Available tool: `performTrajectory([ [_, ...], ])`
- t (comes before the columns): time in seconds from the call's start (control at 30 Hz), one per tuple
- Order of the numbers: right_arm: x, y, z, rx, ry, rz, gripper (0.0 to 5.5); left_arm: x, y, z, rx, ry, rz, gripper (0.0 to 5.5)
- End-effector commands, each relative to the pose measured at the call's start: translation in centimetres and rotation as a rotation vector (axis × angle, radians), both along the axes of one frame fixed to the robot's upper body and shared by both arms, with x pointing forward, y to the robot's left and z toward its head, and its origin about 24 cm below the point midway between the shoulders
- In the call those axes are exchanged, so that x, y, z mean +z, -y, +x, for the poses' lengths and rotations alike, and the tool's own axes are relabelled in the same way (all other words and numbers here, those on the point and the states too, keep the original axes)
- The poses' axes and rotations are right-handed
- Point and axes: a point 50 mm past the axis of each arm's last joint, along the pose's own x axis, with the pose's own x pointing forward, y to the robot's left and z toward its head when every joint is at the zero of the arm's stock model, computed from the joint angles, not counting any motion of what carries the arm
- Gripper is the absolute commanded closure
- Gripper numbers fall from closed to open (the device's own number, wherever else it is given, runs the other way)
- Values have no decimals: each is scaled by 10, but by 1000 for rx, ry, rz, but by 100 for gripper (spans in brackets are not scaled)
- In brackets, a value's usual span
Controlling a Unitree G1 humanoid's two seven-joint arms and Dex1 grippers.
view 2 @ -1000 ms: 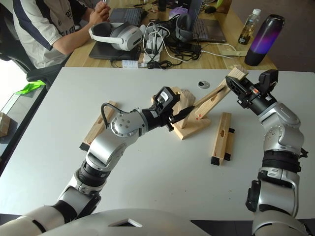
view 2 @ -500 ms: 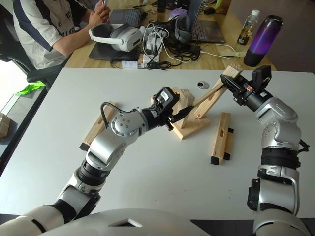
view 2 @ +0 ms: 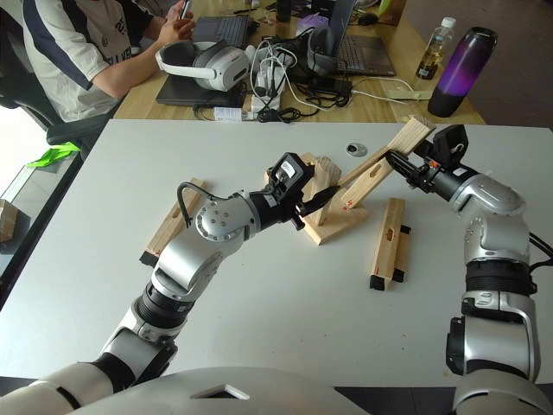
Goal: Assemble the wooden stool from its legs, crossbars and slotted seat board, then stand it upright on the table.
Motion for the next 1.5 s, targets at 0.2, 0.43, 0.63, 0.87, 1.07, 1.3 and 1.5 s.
performTrajectory([
  [0.2,2,-3,-2,-74,119,244,260,-33,-7,-1,28,-129,88,347],
  [0.43,27,-9,1,-76,258,210,260,-34,-7,-2,26,-132,86,347],
  [0.63,37,-21,4,-11,215,242,260,-36,-7,-2,25,-132,86,347],
  [0.87,-17,-17,-10,9,-183,97,260,-35,-6,-3,24,-130,81,347],
  [1.07,-47,-1,-20,-51,-387,-87,260,-35,-6,-3,27,-128,77,347],
  [1.3,-87,8,-47,-51,-633,-230,260,-34,-5,-4,26,-129,74,347],
  [1.5,-122,1,-70,-27,-743,-293,260,-34,-6,-3,33,-133,71,347],
])
